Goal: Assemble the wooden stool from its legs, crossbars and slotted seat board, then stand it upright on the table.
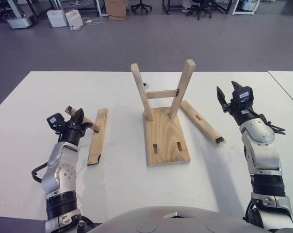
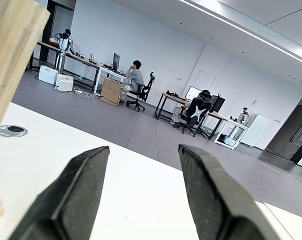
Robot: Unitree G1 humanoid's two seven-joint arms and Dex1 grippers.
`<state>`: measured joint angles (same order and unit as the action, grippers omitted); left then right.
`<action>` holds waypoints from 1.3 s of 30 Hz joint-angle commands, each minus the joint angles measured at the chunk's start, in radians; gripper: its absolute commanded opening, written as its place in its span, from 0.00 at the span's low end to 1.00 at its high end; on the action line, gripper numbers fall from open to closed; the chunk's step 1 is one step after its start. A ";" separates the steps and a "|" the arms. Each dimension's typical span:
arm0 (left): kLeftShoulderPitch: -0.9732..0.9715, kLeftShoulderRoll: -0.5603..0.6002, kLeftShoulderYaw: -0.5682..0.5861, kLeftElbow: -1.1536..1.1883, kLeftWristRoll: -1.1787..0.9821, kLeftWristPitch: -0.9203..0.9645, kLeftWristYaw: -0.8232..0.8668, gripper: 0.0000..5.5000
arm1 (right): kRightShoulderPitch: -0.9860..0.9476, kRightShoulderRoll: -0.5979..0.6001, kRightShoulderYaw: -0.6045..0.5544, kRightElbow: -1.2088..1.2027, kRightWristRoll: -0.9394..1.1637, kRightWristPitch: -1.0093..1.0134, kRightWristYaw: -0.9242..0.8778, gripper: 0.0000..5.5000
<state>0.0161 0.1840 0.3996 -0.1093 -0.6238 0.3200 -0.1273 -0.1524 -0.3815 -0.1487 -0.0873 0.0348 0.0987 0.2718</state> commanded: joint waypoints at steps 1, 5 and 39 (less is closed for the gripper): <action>0.045 -0.034 -0.044 0.007 0.094 0.040 0.102 0.07 | 0.004 0.005 0.017 0.016 -0.017 -0.013 -0.009 0.47; 0.105 -0.050 -0.117 -0.020 0.216 -0.002 0.142 0.07 | 0.001 -0.003 0.020 0.030 -0.033 -0.025 -0.013 0.47; 0.084 0.367 -0.154 -0.235 0.156 0.382 -0.248 0.53 | -0.019 -0.018 0.039 0.072 -0.092 -0.077 -0.030 0.47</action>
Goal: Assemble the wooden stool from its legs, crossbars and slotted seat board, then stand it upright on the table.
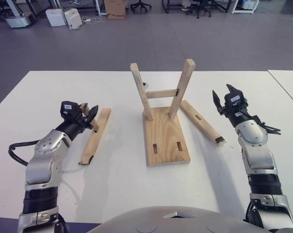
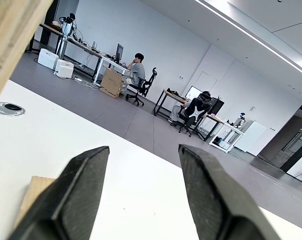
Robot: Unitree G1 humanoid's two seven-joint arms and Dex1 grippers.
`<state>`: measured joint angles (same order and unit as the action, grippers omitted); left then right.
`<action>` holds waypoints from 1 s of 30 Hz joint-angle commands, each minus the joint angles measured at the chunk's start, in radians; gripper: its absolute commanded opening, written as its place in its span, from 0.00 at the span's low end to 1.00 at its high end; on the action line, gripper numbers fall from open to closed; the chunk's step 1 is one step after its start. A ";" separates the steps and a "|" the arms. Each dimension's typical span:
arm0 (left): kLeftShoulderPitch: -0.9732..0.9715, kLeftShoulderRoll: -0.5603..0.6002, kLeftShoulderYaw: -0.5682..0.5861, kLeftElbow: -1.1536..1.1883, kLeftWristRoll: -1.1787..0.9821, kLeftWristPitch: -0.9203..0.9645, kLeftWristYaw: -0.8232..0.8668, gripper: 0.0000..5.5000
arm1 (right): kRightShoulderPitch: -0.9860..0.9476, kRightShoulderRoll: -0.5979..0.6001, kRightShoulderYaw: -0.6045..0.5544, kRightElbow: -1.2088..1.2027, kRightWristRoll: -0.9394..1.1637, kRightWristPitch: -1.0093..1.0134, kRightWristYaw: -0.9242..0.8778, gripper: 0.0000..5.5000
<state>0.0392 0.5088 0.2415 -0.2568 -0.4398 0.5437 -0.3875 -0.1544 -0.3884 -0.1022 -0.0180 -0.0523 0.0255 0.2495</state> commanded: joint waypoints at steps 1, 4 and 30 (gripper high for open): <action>0.077 0.049 0.010 -0.101 -0.031 0.209 0.026 0.57 | -0.018 -0.008 -0.005 0.006 -0.007 -0.003 -0.010 0.47; 0.090 0.056 -0.006 -0.099 -0.016 0.306 0.046 0.65 | -0.012 0.002 0.006 0.009 -0.013 -0.007 -0.016 0.47; -0.422 0.105 0.157 -0.209 -0.252 0.180 -0.035 0.37 | -0.659 0.188 -0.184 -0.136 1.010 0.714 -0.001 0.70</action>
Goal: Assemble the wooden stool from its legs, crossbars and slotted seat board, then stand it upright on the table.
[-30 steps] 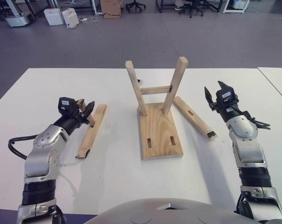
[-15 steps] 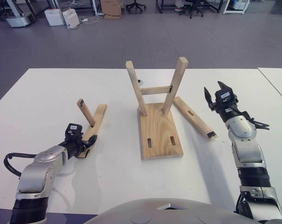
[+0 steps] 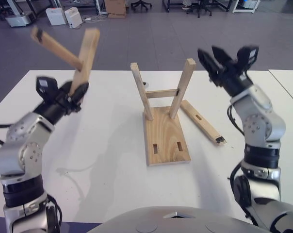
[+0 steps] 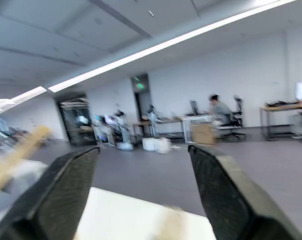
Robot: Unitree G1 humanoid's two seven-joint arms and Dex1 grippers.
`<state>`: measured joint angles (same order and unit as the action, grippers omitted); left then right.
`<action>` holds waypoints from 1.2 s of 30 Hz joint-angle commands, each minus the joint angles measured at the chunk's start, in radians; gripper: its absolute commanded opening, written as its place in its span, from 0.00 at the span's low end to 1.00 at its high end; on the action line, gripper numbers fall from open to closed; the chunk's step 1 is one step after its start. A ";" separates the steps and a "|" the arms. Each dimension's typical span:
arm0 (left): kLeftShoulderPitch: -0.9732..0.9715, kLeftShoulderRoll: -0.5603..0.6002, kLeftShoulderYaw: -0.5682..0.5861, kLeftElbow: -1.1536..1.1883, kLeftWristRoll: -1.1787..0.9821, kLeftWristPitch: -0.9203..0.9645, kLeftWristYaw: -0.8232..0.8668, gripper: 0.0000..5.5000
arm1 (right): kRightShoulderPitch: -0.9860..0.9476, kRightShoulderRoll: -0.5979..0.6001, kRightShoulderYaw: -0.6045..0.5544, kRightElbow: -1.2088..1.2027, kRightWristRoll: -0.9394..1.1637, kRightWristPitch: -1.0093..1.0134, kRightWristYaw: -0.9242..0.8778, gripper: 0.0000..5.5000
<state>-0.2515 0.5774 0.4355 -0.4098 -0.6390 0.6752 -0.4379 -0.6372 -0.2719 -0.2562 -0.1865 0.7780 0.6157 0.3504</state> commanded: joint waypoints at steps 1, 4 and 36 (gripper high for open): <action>-0.171 0.039 -0.061 -0.077 -0.072 0.070 0.022 0.37 | -0.226 0.103 -0.042 0.062 0.246 0.158 -0.150 0.70; -0.253 0.031 -0.138 -0.145 -0.117 0.129 0.046 0.37 | -0.300 0.180 -0.072 0.128 0.393 0.217 -0.281 0.70; 0.137 0.060 -0.481 -0.380 -0.036 0.136 -0.027 0.72 | 0.586 0.075 -0.173 -0.403 0.940 0.052 -0.856 0.18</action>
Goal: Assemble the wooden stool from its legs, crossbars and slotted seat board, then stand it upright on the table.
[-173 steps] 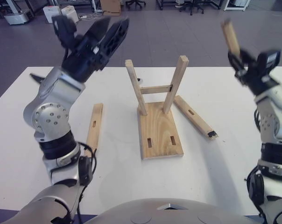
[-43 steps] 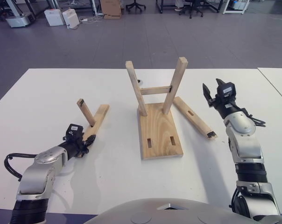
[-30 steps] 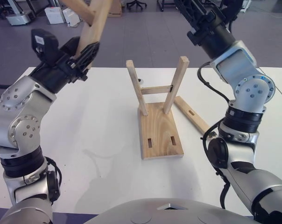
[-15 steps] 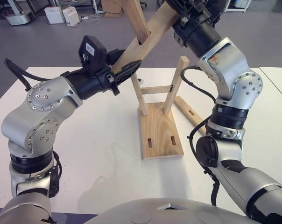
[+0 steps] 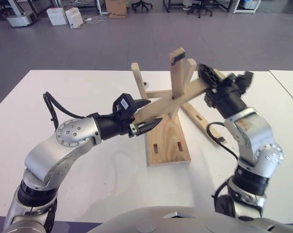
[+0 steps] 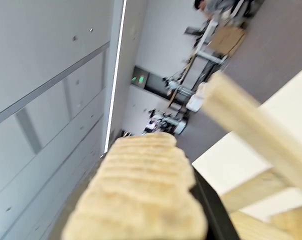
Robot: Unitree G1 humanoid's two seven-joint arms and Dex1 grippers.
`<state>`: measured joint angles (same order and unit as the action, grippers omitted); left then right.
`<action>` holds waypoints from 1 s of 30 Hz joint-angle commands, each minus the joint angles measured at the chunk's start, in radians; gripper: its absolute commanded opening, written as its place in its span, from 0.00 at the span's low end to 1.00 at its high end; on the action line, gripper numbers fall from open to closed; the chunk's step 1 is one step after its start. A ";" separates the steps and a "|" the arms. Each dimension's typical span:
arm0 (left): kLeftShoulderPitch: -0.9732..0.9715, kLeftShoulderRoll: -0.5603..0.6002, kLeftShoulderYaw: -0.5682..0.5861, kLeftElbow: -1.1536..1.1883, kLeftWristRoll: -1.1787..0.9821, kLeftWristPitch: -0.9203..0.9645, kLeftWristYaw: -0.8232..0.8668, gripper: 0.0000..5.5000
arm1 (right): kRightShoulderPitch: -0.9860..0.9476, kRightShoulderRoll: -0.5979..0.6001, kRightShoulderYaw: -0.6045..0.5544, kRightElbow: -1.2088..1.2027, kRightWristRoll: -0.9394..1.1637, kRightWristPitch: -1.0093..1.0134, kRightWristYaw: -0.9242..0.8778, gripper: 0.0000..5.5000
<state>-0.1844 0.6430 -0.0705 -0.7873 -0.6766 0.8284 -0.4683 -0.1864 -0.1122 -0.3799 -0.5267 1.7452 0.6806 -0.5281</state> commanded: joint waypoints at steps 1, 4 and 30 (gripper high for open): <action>0.094 -0.008 0.030 -0.001 0.008 -0.024 0.004 0.75 | 0.200 -0.110 -0.071 -0.069 -0.048 -0.015 0.049 0.18; 0.142 -0.010 0.034 0.006 0.029 -0.047 0.001 0.84 | 0.324 -0.169 -0.104 -0.068 -0.104 -0.029 0.120 0.18; 0.131 -0.089 0.002 0.060 0.170 -0.086 0.029 0.98 | 0.264 -0.316 0.076 -0.067 -0.628 -0.105 0.376 0.19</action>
<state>-0.0397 0.5585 -0.0684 -0.7346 -0.5094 0.7492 -0.4451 0.0796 -0.3931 -0.3393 -0.5774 1.1815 0.5452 -0.1582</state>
